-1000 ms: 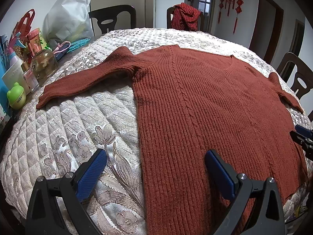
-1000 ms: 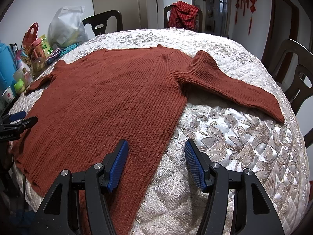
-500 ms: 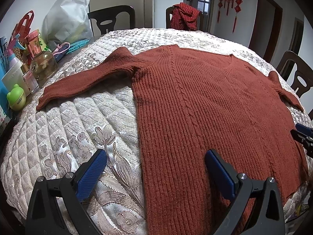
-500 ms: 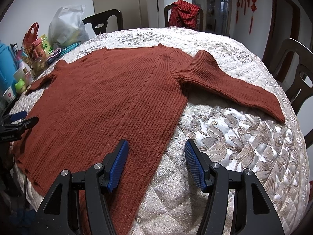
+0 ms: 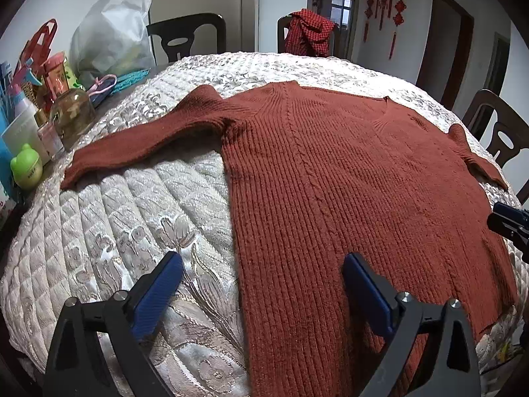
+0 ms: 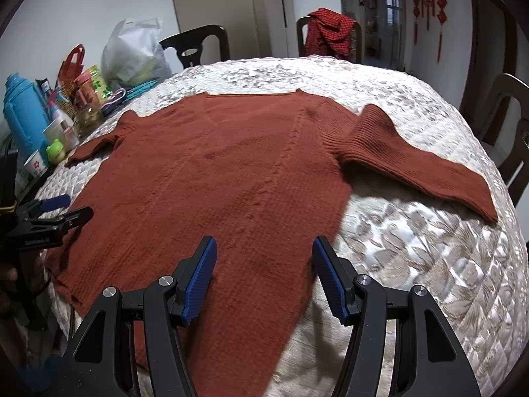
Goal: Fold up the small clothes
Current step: 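Grasp the cuff of a rust sweater sleeve with the left tool and lift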
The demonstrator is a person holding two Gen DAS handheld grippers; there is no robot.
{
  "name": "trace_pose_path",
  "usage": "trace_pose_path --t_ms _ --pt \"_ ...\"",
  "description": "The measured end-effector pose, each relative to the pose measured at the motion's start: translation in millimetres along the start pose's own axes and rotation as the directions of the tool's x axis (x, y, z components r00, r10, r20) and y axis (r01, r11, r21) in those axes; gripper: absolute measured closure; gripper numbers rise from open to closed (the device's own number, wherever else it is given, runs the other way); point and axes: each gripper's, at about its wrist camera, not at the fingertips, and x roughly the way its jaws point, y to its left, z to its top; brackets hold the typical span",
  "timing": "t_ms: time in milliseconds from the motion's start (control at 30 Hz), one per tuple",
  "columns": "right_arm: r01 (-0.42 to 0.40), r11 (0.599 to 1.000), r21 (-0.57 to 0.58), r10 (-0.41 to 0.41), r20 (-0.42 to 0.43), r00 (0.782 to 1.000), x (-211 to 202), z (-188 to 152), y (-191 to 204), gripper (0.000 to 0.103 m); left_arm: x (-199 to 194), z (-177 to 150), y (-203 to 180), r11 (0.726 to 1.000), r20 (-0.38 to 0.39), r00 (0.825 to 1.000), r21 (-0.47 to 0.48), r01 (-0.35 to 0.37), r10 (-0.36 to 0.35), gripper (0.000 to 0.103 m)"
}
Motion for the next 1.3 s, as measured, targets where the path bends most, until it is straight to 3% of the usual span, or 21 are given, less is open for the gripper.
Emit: trace_pose_path --t_ms 300,600,700,867,1033,1200,1267,1300 --pt "-0.018 0.998 -0.059 0.017 -0.013 1.000 12.0 11.7 19.0 0.042 -2.5 12.7 10.9 1.000 0.037 0.999 -0.020 -0.006 0.007 0.008" --pt "-0.041 0.994 -0.102 0.038 -0.027 0.999 29.8 30.7 35.8 0.042 6.7 32.8 72.3 0.983 0.067 0.997 -0.183 -0.025 0.038 0.013" --pt "-0.037 0.991 -0.132 0.033 -0.027 0.999 35.6 39.0 46.0 0.042 11.0 38.4 101.2 0.965 0.079 0.996 -0.262 -0.015 0.037 0.014" --pt "-0.044 0.987 -0.152 0.040 -0.026 0.999 40.0 43.6 54.4 0.042 27.0 40.3 148.3 0.912 0.056 0.998 -0.410 0.007 0.017 0.021" --pt "-0.042 0.988 -0.151 0.036 -0.040 0.999 44.6 42.6 54.0 0.042 32.9 46.5 166.6 0.875 0.097 0.995 -0.481 0.050 -0.004 0.023" --pt "-0.041 0.989 -0.142 0.035 -0.048 0.998 46.8 41.0 50.7 0.042 45.9 58.4 176.0 0.863 0.081 0.995 -0.505 -0.008 0.057 0.035" --pt "-0.039 0.990 -0.138 0.033 -0.048 0.998 46.9 40.6 48.5 0.042 50.5 63.2 176.8 0.865 0.065 0.993 -0.499 -0.050 0.094 0.054" --pt "-0.039 0.990 -0.136 0.033 -0.048 0.998 46.6 40.7 47.7 0.042 52.7 64.7 178.0 0.864 0.050 0.992 -0.498 -0.073 0.113 0.059"
